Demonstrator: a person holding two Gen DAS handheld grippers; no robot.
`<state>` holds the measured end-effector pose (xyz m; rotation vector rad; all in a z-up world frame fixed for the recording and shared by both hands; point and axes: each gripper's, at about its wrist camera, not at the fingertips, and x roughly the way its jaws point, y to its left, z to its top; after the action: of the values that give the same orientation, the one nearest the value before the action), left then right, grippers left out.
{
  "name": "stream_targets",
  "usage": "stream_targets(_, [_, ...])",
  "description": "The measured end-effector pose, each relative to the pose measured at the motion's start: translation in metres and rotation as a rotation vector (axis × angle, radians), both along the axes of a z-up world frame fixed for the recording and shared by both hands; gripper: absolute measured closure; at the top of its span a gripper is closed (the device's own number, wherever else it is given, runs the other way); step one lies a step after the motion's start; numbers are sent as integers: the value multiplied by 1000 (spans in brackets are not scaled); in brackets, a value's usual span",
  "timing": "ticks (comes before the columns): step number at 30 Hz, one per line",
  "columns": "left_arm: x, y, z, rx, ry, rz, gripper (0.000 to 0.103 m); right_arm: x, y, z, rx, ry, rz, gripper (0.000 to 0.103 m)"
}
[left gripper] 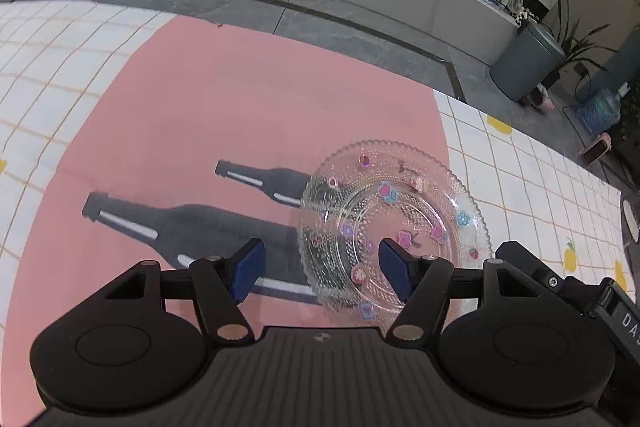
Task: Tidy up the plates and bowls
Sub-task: 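Close the right tool, then the left tool, on the clear plate rim, then lift the clear glass plate with both tools and carry it toward the plate stack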
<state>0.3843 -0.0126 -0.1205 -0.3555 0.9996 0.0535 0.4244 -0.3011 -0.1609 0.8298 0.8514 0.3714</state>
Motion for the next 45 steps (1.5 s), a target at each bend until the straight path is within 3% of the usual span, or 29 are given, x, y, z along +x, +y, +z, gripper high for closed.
stream_targets(4, [3,-5,-1,52,-26,-56,26,4,6,1,-13,-20,37,37])
stream_targets(10, [6,-7,-4,31,-66,-107,25,12,14,-1,-26,-38,67,36])
stream_targets(14, [5,-12,-6,32,-90,-135,18,17,15,-4,-12,-18,75,36])
stream_targets(18, [3,-17,-6,14,-106,-109,18,18,16,-5,-14,-29,100,38])
stream_targets(22, [0,1,-8,-134,-121,-46,18,17,4,-12,99,-18,57,42])
stream_targets(24, [-4,17,-12,-257,-132,-21,18,18,-6,-20,172,22,14,54])
stream_targets(26, [-7,27,-18,-357,-134,-5,20,21,-15,-30,199,94,-24,85])
stream_targets(28, [-9,33,-21,-404,-136,19,20,22,-24,-44,277,138,-38,99])
stream_targets(31, [-9,32,-22,-411,-135,16,20,22,-34,-53,396,167,-46,96])
stream_targets(34, [-10,34,-23,-427,-142,39,20,21,-31,-49,381,173,-50,96])
stream_targets(37, [-13,47,-30,-534,-149,113,20,23,-23,-40,308,149,-4,95])
stream_targets(39, [-15,57,-38,-611,-148,151,20,26,-22,-41,334,171,28,93])
stream_targets(42, [-13,61,-48,-754,-109,134,20,29,-22,-48,419,238,39,91])
stream_targets(43, [-11,57,-50,-759,-99,111,23,28,-21,-49,420,239,27,93])
stream_targets(45, [-9,43,-48,-678,-92,85,24,24,-17,-45,396,224,-1,93])
